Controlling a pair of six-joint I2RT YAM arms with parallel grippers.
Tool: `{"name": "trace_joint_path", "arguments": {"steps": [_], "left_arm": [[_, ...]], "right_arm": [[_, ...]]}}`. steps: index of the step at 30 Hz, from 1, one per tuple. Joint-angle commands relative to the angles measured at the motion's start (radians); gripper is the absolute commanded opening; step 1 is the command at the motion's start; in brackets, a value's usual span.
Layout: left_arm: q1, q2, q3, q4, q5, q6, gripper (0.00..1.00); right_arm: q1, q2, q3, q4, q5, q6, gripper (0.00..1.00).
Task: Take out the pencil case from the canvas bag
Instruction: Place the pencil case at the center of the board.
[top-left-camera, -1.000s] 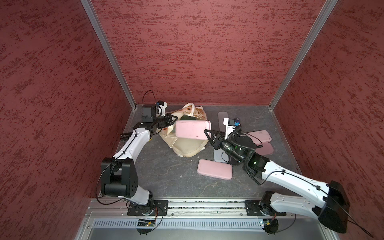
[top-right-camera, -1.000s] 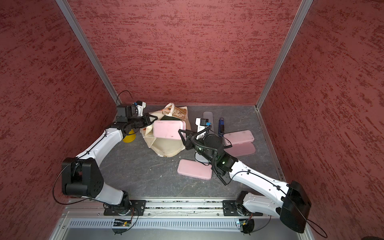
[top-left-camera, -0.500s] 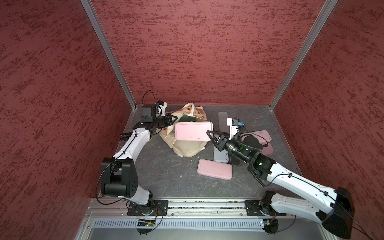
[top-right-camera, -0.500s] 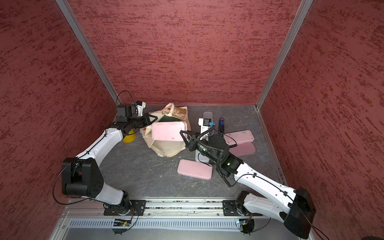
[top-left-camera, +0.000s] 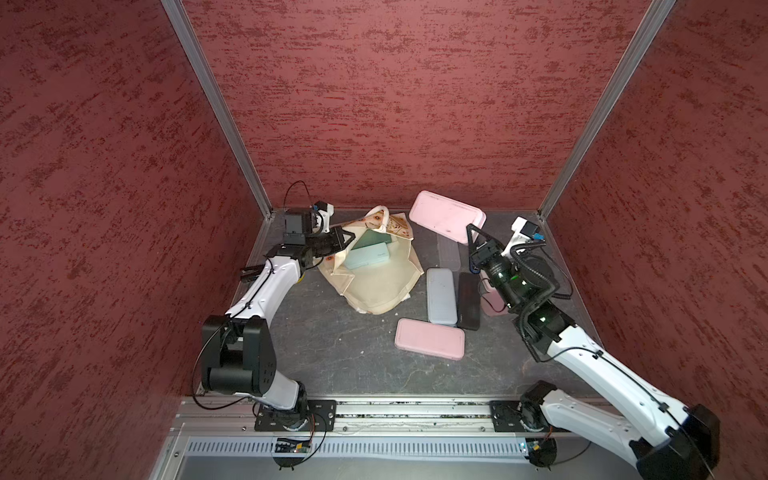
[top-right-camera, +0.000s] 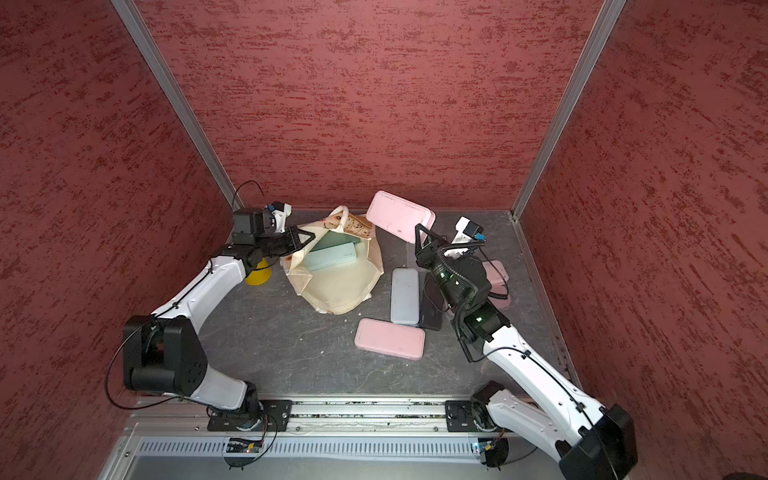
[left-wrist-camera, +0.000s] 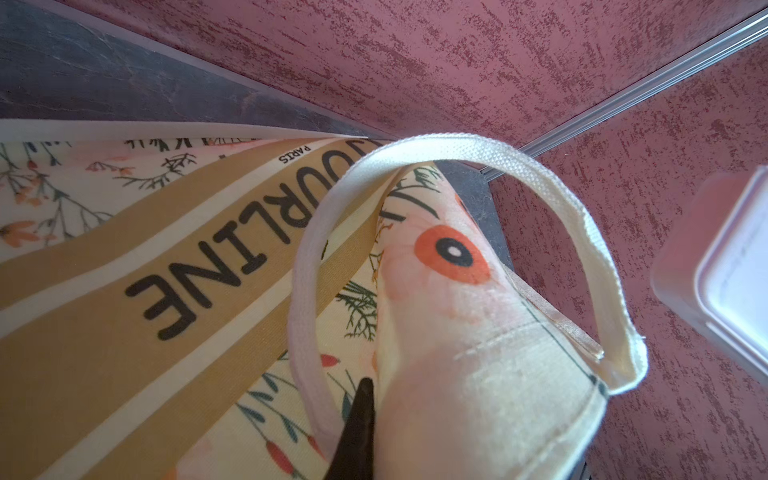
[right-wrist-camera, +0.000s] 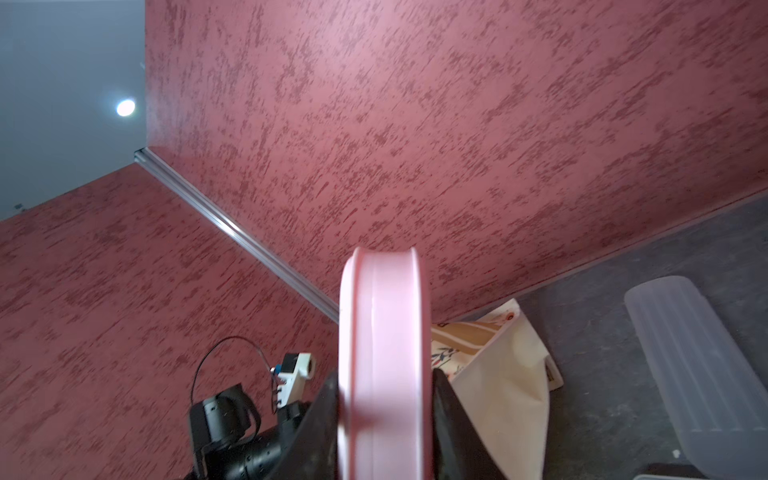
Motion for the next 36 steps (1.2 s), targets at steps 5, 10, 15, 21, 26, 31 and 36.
{"name": "trace_joint_path", "arguments": {"steps": [5, 10, 15, 21, 26, 31, 36], "left_arm": [[0.012, -0.025, -0.001, 0.005, -0.007, -0.003, 0.0], [0.012, -0.022, -0.001, 0.007, -0.005, -0.006, 0.0], [0.012, -0.024, -0.003, 0.008, -0.003, -0.005, 0.0], [0.012, -0.02, -0.003, 0.009, -0.004, -0.005, 0.0], [0.012, -0.015, -0.001, 0.007, -0.003, -0.005, 0.0], [0.006, -0.019, -0.003, 0.007, -0.005, -0.003, 0.0], [0.006, -0.018, 0.002, 0.004, -0.001, -0.003, 0.0]], "right_arm": [[-0.089, 0.096, -0.012, 0.169, 0.081, 0.066, 0.0], [-0.123, 0.251, -0.006, 0.267, 0.044, 0.089, 0.0], [-0.136, 0.411, -0.006, 0.365, 0.039, 0.118, 0.0], [-0.141, 0.565, 0.001, 0.486, 0.006, 0.137, 0.0], [-0.146, 0.688, 0.039, 0.528, -0.054, 0.188, 0.0], [-0.147, 0.789, 0.094, 0.551, -0.092, 0.212, 0.0], [-0.148, 0.876, 0.139, 0.551, -0.089, 0.248, 0.0]]}}
